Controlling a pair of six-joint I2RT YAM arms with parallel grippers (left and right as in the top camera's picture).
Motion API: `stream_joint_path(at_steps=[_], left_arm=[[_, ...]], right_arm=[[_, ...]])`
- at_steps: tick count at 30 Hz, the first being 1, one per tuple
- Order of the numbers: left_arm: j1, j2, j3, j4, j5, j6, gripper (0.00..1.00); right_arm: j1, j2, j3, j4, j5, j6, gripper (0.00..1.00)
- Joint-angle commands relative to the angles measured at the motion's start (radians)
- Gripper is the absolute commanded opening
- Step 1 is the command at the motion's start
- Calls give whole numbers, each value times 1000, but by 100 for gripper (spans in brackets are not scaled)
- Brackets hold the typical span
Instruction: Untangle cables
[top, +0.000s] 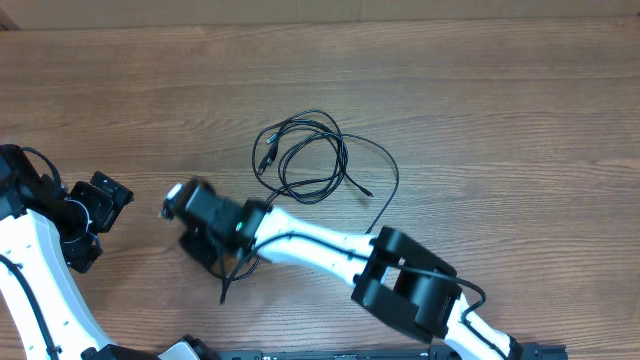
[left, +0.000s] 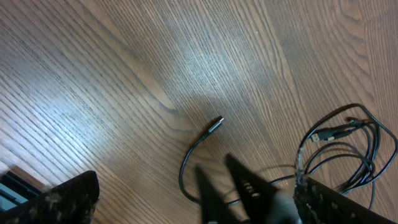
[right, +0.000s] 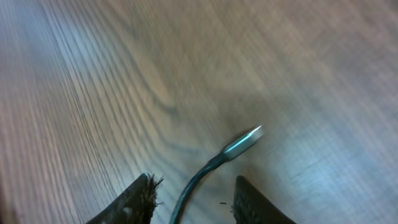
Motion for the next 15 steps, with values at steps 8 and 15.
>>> stream_joint_path(at_steps=[8, 15], left_arm=[[2, -22, -3, 3, -5, -17, 100], [2, -22, -3, 3, -5, -17, 99]], right_arm=[[56, -24, -121, 54, 162, -8, 43], [48, 3, -146, 95, 161, -7, 34]])
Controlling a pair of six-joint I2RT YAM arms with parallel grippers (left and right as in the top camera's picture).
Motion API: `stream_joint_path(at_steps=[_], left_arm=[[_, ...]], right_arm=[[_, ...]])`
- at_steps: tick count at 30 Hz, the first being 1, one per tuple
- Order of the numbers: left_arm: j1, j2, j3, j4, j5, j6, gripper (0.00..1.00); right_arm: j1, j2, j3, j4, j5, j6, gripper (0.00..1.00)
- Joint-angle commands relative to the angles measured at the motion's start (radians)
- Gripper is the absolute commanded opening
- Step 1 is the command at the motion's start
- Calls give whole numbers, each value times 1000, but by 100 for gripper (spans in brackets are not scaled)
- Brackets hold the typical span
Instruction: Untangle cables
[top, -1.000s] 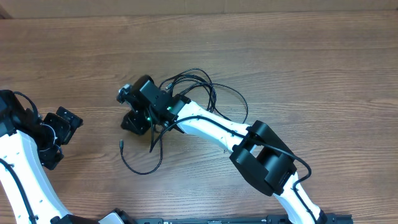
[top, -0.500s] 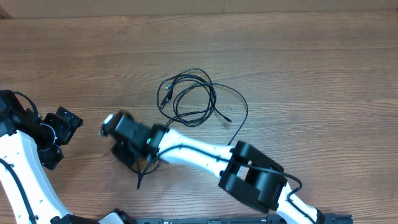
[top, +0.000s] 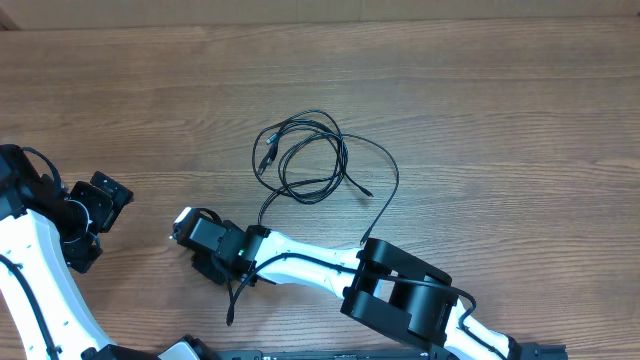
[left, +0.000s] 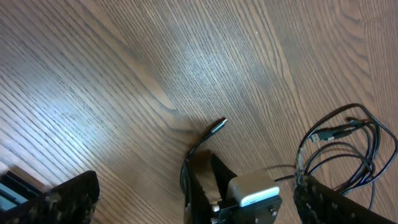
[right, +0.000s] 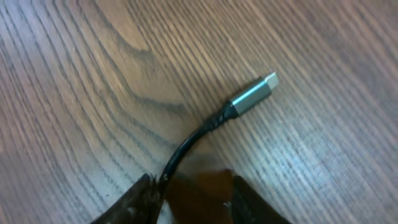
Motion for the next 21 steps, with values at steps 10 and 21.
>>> stream_joint_path(at_steps=[10, 21], left_arm=[[2, -22, -3, 3, -5, -16, 100], [2, -22, -3, 3, -6, -16, 100]], right_arm=[[-3, 4, -14, 29, -32, -3, 37], [15, 39, -18, 45, -107, -52, 40]])
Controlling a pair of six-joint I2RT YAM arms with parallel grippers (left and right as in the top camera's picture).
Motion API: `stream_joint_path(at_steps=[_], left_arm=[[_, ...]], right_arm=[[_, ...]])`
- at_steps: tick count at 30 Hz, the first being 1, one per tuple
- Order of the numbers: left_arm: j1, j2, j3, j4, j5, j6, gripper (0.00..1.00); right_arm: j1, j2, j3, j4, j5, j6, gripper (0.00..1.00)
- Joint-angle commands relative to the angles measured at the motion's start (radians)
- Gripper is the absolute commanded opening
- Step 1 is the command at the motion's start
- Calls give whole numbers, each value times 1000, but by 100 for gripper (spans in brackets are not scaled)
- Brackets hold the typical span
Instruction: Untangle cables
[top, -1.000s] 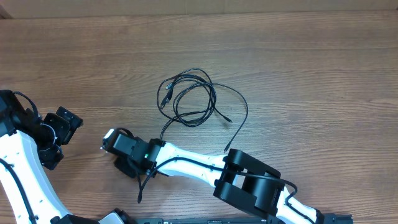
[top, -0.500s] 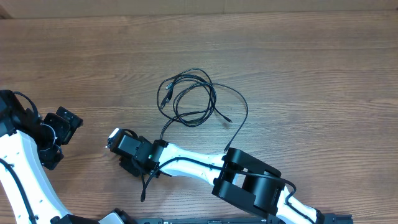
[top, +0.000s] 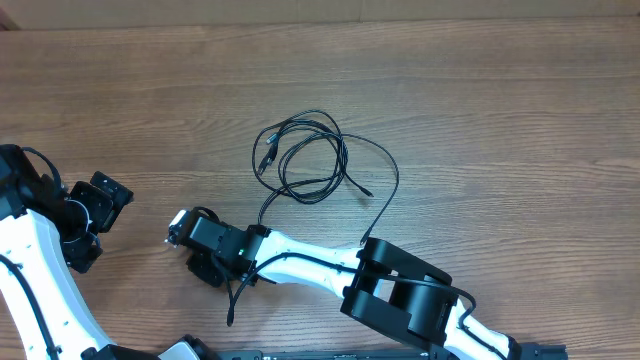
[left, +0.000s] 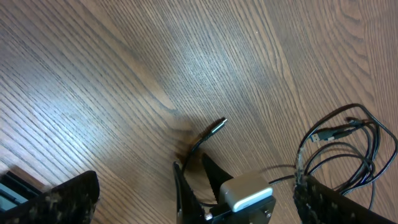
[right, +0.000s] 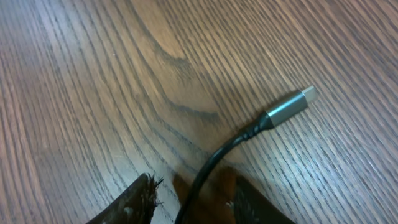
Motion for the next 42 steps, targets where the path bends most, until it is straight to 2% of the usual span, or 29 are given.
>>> stream_joint_path(at_steps=[1, 8, 9, 11, 12, 13, 22, 33, 36, 37, 39, 42], left_arm=[[2, -22, -3, 3, -5, -16, 100], [2, -22, -3, 3, -5, -16, 100], [2, -22, -3, 3, -5, -16, 100], [2, -22, -3, 3, -5, -16, 100], [2, -22, -3, 3, -5, -16, 100], [2, -22, -3, 3, -5, -16, 100], [2, -22, -3, 3, -5, -16, 99], [2, -22, -3, 3, -5, -16, 100], [2, -22, -3, 3, -5, -16, 100], [2, -22, -3, 3, -5, -16, 99], [2, -22, -3, 3, -5, -16, 100], [2, -22, -3, 3, -5, -16, 99]], right_arm=[[18, 48, -17, 6, -16, -30, 40], [17, 61, -17, 12, -1, -56, 41], [15, 61, -17, 13, -1, -56, 32], [6, 61, -14, 13, 0, -56, 20], [2, 61, -11, 13, 0, -56, 9], [-4, 59, -8, 13, -1, -56, 4], [-61, -24, 0, 45, -1, -52, 4], [-231, -80, 0, 285, 0, -51, 4], [-296, -80, 0, 301, -2, 23, 4], [-307, -80, 0, 291, -4, 43, 5], [-333, -80, 0, 243, -27, 95, 23], [-366, -80, 0, 140, -92, 206, 24]])
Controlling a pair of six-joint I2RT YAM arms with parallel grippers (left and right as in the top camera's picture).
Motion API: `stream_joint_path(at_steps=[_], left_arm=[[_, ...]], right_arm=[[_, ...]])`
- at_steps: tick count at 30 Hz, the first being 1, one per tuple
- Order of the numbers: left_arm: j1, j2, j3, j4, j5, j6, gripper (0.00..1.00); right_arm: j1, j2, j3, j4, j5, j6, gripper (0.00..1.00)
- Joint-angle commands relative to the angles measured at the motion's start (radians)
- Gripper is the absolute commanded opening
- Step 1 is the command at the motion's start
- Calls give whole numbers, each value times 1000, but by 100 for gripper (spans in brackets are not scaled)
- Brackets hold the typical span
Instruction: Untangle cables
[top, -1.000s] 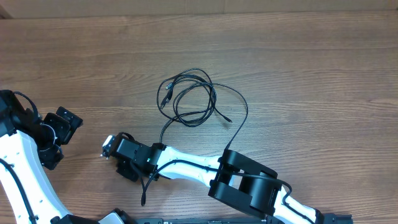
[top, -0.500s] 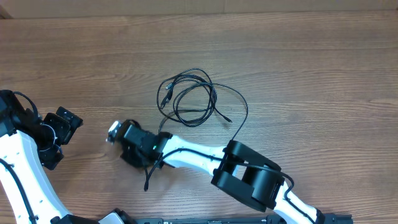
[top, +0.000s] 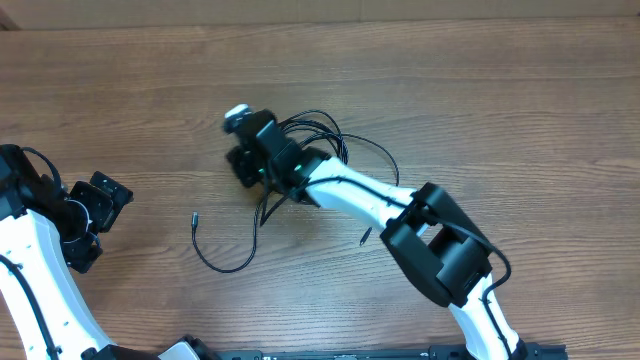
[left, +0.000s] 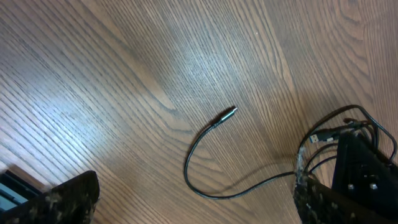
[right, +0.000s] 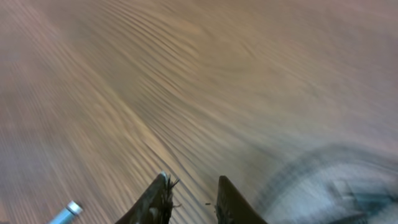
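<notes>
Thin black cables lie in a tangle (top: 315, 160) at mid-table, also in the left wrist view (left: 348, 130). One loose strand (top: 228, 266) curves out to the front left and ends in a small metal plug (top: 194, 217), seen again as the plug (left: 230, 112). My right gripper (top: 243, 165) hangs at the tangle's left edge; its blurred wrist view shows the right gripper (right: 194, 202) open, with only wood between its fingers. My left gripper (left: 193, 208) stands wide open at the far left, away from the cables.
Another cable end (top: 362, 238) lies right of the loose strand, under the right arm (top: 400, 215). The left arm (top: 45, 250) fills the front-left corner. The wooden table (top: 520, 120) runs to a back edge at the top.
My right gripper was low at the front left with the strand between its fingers; now it is up at the tangle's left edge, holding nothing. The strand lies in a new curve, plug further left.
My right gripper was at the front left above the strand's plug end. It then stood with the strand between its fingers, and stayed so a little further left. Now the strand lies spread out from the tangle and the gripper is beside the tangle. The left arm never moved.
</notes>
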Motion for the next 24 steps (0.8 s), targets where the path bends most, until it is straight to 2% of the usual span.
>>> stream_joint_path(at_steps=[1, 6, 8, 16, 19, 24], left_arm=[[2, -21, -3, 3, -5, -8, 100], [2, -21, -3, 3, -5, -8, 100], [2, -21, -3, 3, -5, -8, 100], [2, -21, -3, 3, -5, -8, 99], [2, -21, -3, 3, -5, -8, 100], [2, -21, -3, 3, -5, -8, 100]], right_arm=[[-20, -34, 1, -72, -110, 172, 27], [-64, -34, 1, -215, -478, 219, 44], [-69, -35, 1, -265, -543, 217, 45], [-56, -63, 1, -426, -529, 130, 34], [-31, -81, 1, -448, -448, 117, 33], [25, -92, 1, -457, -400, 10, 34]])
